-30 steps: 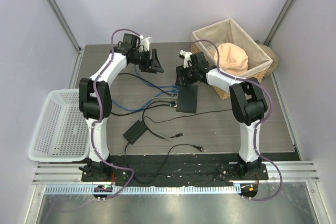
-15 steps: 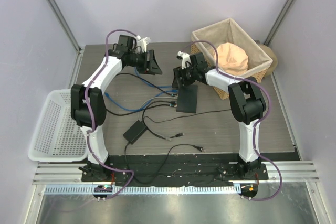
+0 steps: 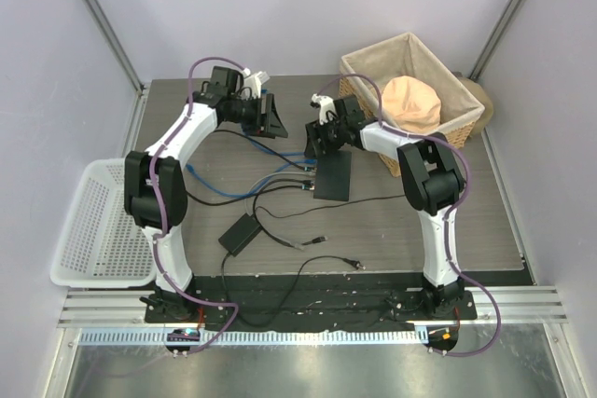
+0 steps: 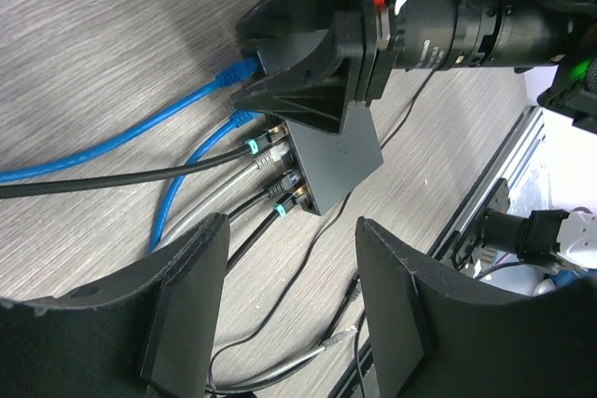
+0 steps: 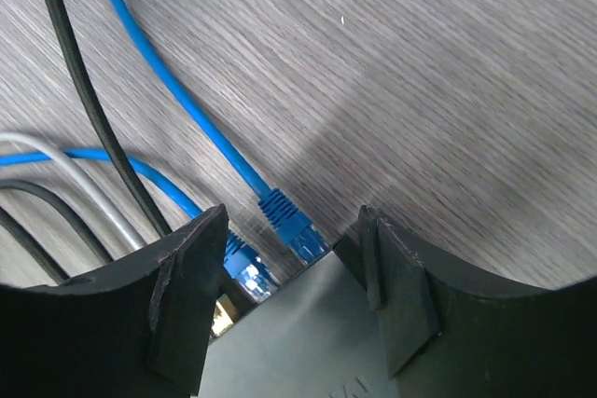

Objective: Pull the plug from the switch port

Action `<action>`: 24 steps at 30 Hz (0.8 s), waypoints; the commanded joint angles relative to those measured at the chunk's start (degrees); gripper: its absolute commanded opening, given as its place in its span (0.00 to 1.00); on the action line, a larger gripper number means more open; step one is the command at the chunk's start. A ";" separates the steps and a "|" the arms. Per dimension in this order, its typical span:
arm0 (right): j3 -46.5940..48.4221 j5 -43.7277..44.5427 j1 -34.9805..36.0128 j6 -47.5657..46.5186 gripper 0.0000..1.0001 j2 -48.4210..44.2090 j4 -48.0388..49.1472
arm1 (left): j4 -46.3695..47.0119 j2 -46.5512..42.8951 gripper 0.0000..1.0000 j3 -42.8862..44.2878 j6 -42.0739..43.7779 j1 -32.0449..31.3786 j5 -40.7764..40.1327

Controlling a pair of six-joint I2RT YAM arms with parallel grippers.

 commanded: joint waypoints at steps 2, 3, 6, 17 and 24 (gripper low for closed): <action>-4.68 -3.70 1.23 -1.34 0.66 -4.45 -0.74 | 1.15 -2.74 0.61 -0.21 0.49 -0.33 -0.07; -5.21 -4.40 1.41 -1.25 0.66 -4.89 -0.74 | 1.32 -2.22 0.61 -0.47 0.14 -0.33 0.19; -6.09 -6.25 2.73 -2.21 0.66 -6.12 -1.88 | 1.76 -1.34 0.61 -0.13 -0.92 -0.24 0.89; -1.53 -3.00 0.19 -4.23 0.69 -13.66 -4.94 | -0.61 7.87 0.61 8.83 0.13 0.11 1.86; -9.95 -1.95 -1.84 -15.57 0.69 -24.82 -12.52 | 2.02 18.85 0.61 14.63 -2.68 0.03 12.21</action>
